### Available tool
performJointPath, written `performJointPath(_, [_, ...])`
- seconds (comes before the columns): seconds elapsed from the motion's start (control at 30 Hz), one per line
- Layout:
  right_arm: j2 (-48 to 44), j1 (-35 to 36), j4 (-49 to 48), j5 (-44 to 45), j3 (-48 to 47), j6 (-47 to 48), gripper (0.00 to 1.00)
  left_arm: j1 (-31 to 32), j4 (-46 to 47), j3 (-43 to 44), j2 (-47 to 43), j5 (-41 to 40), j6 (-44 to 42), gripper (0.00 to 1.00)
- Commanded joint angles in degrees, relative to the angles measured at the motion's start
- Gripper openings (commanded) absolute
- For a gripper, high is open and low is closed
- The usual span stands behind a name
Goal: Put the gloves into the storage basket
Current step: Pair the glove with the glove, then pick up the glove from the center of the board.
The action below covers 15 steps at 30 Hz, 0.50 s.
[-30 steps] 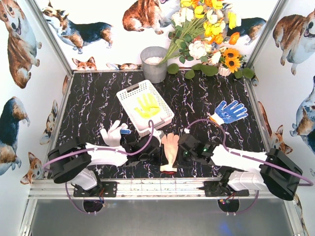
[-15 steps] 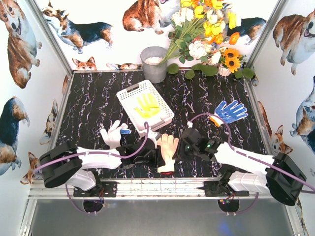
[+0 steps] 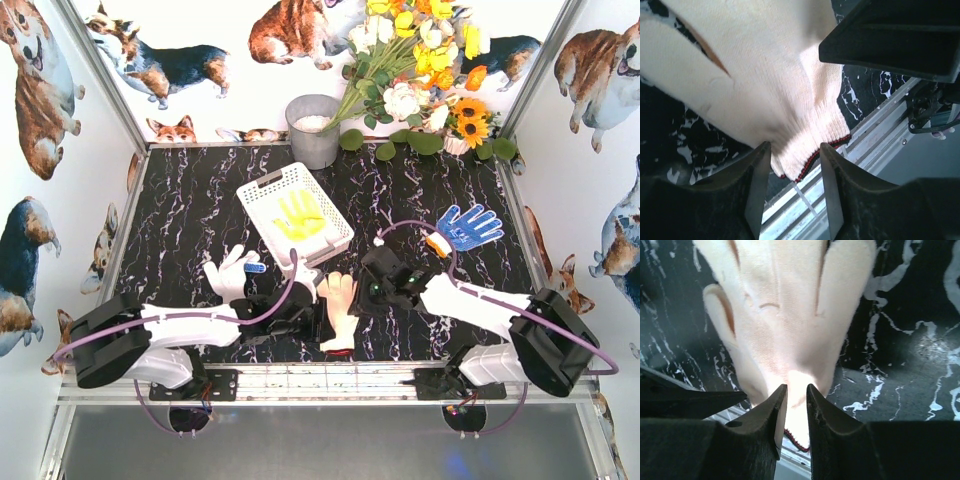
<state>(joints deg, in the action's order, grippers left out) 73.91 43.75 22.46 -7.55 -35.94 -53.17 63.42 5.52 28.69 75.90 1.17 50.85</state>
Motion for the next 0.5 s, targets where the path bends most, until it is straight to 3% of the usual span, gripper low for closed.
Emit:
performJointPath(0.0, [-1.68,0.13,0.33,-3.68,-3.38,1.75,0.26,1.56,-4.97,0.23,-5.74,-3.54,4.2,0.43])
performJointPath(0.23, [-12.21,2.0,9.74,-3.83,-1.12,0.54,0.38,1.71,-2.7,-4.56,-8.92,-1.14,10.83,0.54])
performJointPath(0.47, [-15.2,6.58,5.04,-5.63,6.21,-6.16,0.29,1.71,-1.59,-5.7,-6.44,-0.27,13.25,0.54])
